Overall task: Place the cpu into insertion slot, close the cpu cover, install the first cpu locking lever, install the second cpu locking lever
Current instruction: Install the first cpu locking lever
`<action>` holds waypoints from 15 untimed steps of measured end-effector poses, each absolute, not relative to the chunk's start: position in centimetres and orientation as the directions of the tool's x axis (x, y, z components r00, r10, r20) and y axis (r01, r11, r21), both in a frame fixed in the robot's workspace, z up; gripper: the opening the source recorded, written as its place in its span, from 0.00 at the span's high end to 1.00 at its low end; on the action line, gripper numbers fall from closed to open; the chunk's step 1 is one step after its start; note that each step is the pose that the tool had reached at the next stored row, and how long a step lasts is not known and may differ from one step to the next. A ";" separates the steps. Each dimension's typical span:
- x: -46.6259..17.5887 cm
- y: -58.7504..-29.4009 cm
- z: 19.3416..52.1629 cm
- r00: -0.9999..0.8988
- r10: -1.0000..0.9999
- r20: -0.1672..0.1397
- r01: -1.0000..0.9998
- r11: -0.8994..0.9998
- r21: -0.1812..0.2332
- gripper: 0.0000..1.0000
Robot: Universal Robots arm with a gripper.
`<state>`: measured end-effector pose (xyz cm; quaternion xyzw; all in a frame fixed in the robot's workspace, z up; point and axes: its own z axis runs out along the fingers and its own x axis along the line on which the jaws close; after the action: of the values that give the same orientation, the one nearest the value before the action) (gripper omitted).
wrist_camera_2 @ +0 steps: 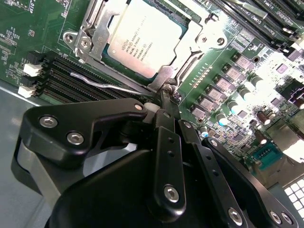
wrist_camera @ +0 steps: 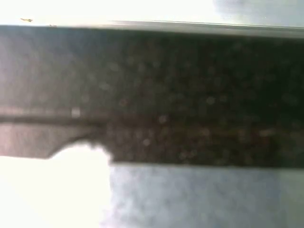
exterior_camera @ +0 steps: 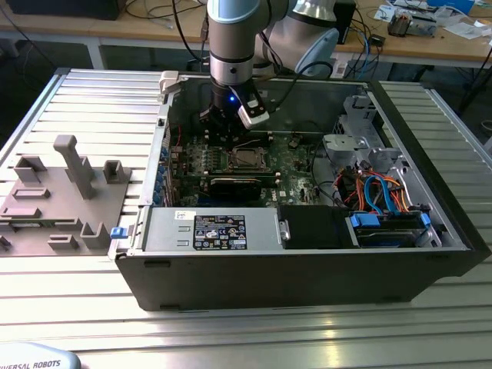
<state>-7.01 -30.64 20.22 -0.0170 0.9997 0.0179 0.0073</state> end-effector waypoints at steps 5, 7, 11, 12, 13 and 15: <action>-6.7 -30.6 20.3 -0.999 -0.034 -0.015 -0.034 0.999 0.035 0.89; -6.4 -30.6 20.3 -0.999 -0.034 -0.015 -0.034 0.999 0.035 0.89; -5.3 -30.6 20.3 -0.999 -0.034 -0.011 -0.034 0.999 0.036 0.89; -5.2 -30.6 20.3 -0.999 -0.034 -0.010 -0.034 0.999 0.036 0.89; -5.1 -30.6 20.3 -0.999 -0.034 -0.010 -0.034 0.999 0.036 0.89; -4.8 -30.6 20.3 -0.999 -0.034 -0.008 -0.034 0.999 0.036 0.89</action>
<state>-4.83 -30.64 20.32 -0.0170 0.9997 0.0179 0.0039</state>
